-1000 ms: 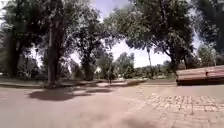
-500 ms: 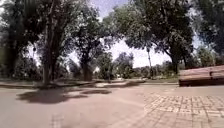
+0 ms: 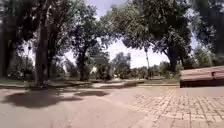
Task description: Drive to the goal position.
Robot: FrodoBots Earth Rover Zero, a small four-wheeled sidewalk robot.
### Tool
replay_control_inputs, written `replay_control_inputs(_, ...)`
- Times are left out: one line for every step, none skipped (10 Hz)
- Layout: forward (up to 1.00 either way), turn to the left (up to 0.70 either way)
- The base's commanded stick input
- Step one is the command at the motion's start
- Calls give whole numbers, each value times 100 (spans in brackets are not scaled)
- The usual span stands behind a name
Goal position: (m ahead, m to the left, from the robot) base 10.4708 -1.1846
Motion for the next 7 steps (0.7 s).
replay_control_inputs(70,0)
replay_control_inputs(70,0)
replay_control_inputs(70,0)
replay_control_inputs(70,0)
replay_control_inputs(70,0)
replay_control_inputs(70,0)
replay_control_inputs(70,0)
